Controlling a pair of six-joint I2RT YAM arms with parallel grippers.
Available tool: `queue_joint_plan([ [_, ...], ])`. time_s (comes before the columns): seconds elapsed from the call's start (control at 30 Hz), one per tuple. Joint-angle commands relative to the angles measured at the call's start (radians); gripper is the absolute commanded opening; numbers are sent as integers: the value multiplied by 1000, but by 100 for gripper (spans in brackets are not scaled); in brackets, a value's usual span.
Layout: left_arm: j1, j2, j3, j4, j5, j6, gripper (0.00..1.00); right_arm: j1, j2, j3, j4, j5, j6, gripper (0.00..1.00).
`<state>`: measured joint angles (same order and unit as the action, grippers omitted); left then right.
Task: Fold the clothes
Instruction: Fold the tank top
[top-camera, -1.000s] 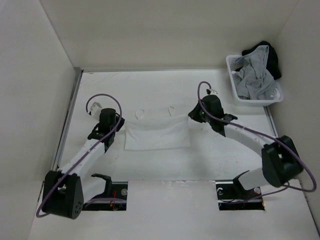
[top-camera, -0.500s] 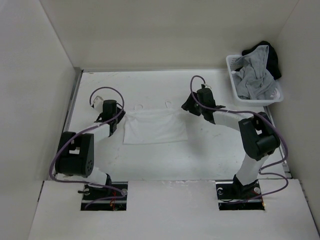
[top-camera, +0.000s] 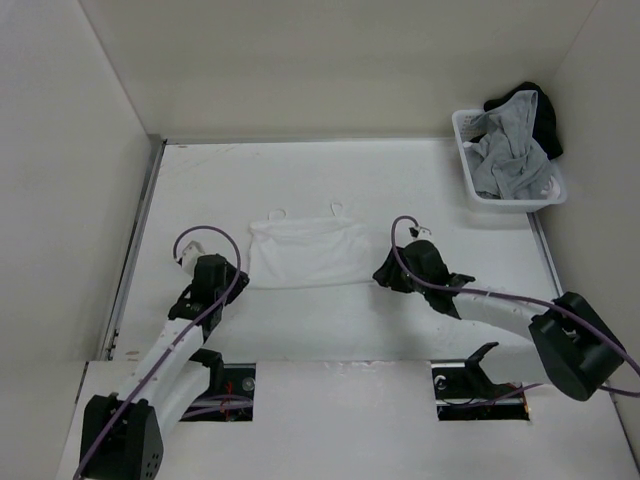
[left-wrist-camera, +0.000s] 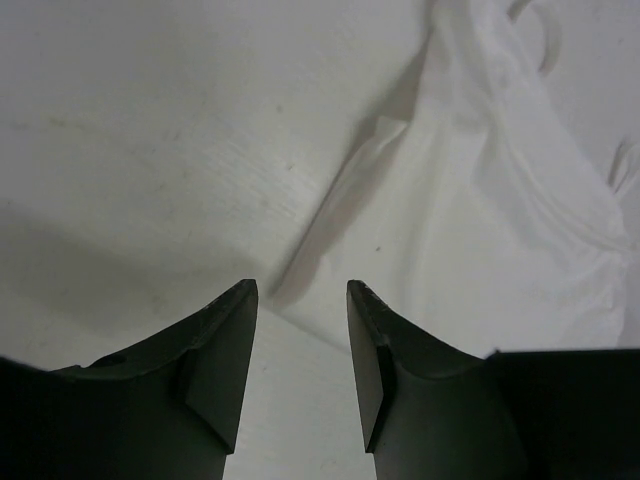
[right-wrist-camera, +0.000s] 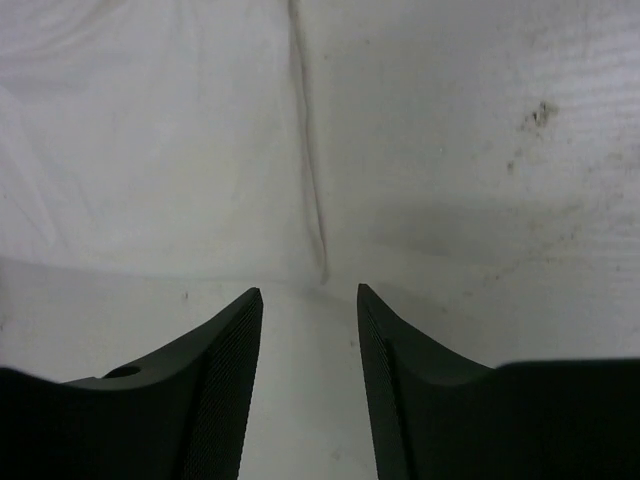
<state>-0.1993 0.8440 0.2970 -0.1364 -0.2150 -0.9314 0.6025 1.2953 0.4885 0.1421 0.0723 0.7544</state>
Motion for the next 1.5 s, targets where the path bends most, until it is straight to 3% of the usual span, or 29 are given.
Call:
queue_joint_plan([
  [0.0,-1,-80,-18,-196,45,-4,40,38,-45,-40,14,34,42,49],
  [0.37,-30,-91,-68,-200,114,-98,38,58,47,-30,93,18,63,46],
  [0.63,10,-17,-88,-33,115,-107,37,53,79,-28,125,4,69,44],
  [0.9,19,73,-93,73,120,-113,24,39,134,-8,158,-12,71,38],
  [1.13,15,49,-98,64,112,-118,12,36,164,-2,189,-17,80,26],
  [1.33,30,-23,-101,90,103,-101,3,41,176,-13,246,-2,86,7],
  [1.47,16,-121,-49,55,95,-69,0,61,80,-50,246,53,82,3],
])
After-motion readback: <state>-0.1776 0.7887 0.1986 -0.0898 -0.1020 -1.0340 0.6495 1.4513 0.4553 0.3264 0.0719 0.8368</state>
